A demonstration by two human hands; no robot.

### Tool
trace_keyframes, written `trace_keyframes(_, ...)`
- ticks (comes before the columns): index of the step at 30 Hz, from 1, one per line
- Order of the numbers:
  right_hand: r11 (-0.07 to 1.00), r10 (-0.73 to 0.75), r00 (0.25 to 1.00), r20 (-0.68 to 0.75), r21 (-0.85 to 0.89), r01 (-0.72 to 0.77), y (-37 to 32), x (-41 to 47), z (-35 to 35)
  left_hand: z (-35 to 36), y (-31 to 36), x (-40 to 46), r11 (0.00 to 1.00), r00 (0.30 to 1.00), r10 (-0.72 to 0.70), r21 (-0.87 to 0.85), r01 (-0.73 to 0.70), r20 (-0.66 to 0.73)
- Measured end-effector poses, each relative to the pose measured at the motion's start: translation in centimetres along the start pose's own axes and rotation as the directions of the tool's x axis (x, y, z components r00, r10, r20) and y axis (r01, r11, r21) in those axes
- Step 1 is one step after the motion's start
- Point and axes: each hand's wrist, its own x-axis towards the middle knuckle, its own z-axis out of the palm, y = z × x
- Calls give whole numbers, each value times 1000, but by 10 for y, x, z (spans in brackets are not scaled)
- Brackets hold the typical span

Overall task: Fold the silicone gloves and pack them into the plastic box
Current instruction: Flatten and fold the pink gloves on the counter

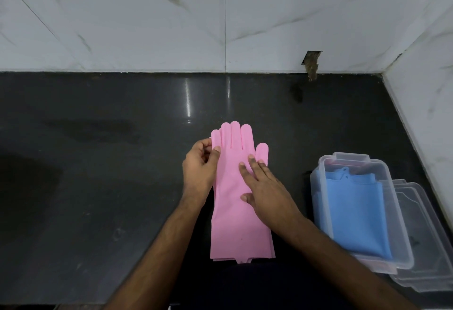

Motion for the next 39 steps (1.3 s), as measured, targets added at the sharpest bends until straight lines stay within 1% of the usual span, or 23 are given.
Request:
trace_keyframes(3,1000,9,1000,21,-7,-8,-2,2,-3,-6,-3,6,989,999,28,144,-24,-27)
trace_keyframes(7,1000,13,999,35,-11,-13,-4,2,-6,-8,-8,13,982,999,-14,186,21,-35)
trace_keyframes(20,1000,21,999,40,-7,-21,-5,1,-7,-5,-15,9,992,1000,-13,125,17,-27)
trace_keyframes(26,1000,16,1000,22,-15,-16,-3,1,-5,-14,-16,0,999,999,-27,-33,29,36)
trace_keyframes(29,1000,8,1000,-3,-17,-8,-3,0,-1,-16,-18,-17,999,997,-27,-30,29,66)
trace_keyframes(33,1000,-6,999,-44,-27,4,2,0,4,-17,-23,-43,1000,996,-24,20,22,88)
trace_keyframes(37,1000,22,997,-72,20,-21,10,5,5,-18,-25,-62,998,989,-55,18,53,137)
trace_keyframes(39,1000,-20,998,-68,12,21,-1,-10,13,-33,-33,-95,998,993,-67,8,66,98)
